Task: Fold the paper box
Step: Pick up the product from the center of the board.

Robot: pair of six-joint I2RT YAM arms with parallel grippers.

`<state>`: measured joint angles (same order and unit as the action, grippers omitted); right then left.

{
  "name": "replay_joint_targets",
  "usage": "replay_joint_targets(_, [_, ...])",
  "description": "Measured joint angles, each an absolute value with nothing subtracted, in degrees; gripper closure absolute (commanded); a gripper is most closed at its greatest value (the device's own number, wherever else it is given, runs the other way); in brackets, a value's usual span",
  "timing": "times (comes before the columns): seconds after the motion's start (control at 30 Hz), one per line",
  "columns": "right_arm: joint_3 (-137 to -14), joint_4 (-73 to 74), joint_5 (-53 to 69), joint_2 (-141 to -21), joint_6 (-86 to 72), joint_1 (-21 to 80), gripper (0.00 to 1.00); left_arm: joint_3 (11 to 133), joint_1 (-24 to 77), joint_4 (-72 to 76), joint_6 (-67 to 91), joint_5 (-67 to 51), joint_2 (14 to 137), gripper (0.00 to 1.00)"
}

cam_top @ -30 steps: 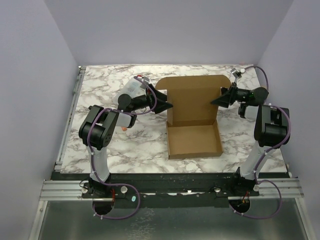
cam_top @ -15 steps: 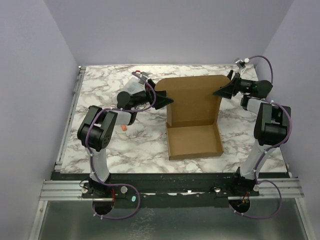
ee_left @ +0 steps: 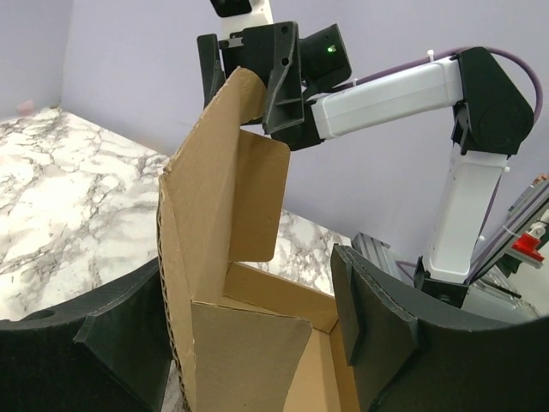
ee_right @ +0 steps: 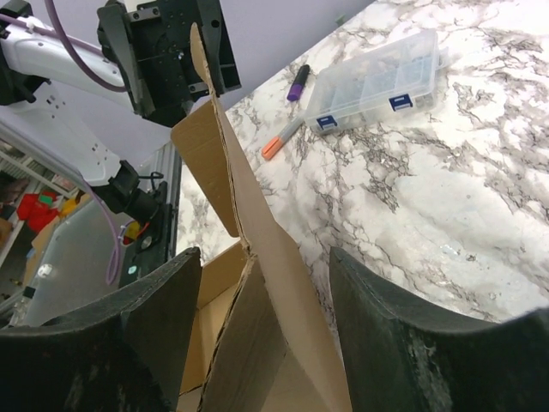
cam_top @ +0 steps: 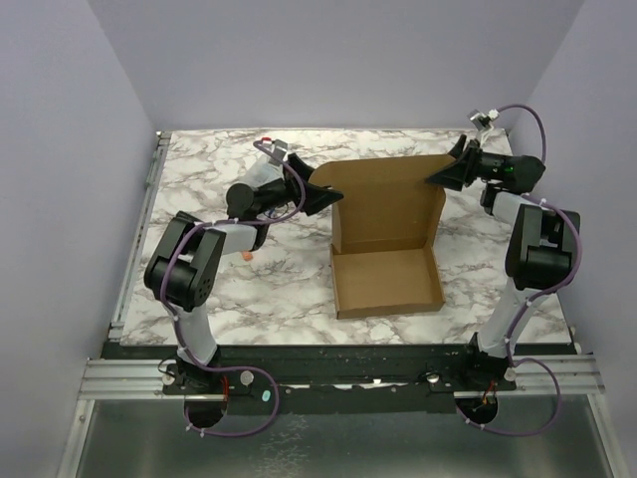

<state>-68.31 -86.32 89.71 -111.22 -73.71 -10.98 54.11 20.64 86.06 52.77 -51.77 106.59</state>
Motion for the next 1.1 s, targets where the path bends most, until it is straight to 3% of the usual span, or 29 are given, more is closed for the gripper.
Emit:
replay_joint_targets(0.4, [-64.8, -86.4, 89.7, -104.8, -73.3, -11.0, 0.45, 47.2, 20.4, 84.0, 48.4, -48.7, 93.6, 0.29])
replay_joint_targets(0.83, [-57.3, -86.4, 89.7, -102.1, -70.7, -11.0, 0.46, 43.5, 19.8, 36.4, 25.8, -33.3, 58.4, 0.3])
replay_joint_targets(0.87, [-56.8, -86.4, 89.7, -101.7, -70.4, -11.0, 0.46, 43.3, 19.8, 32.6, 25.7, -31.4, 57.1, 0.28])
replay_joint_targets(1.0, [-54.4, -86.4, 89.7, -98.9, -69.6, -11.0, 0.46, 41.2, 19.5, 15.9, 27.1, -21.2, 52.2, 0.02])
replay_joint_targets(1.1, [-53.7, -86.4, 89.7, -97.0, -69.2, -11.0, 0.46, 36.3, 19.0, 7.6, 30.6, -12.9, 48.8, 0.01])
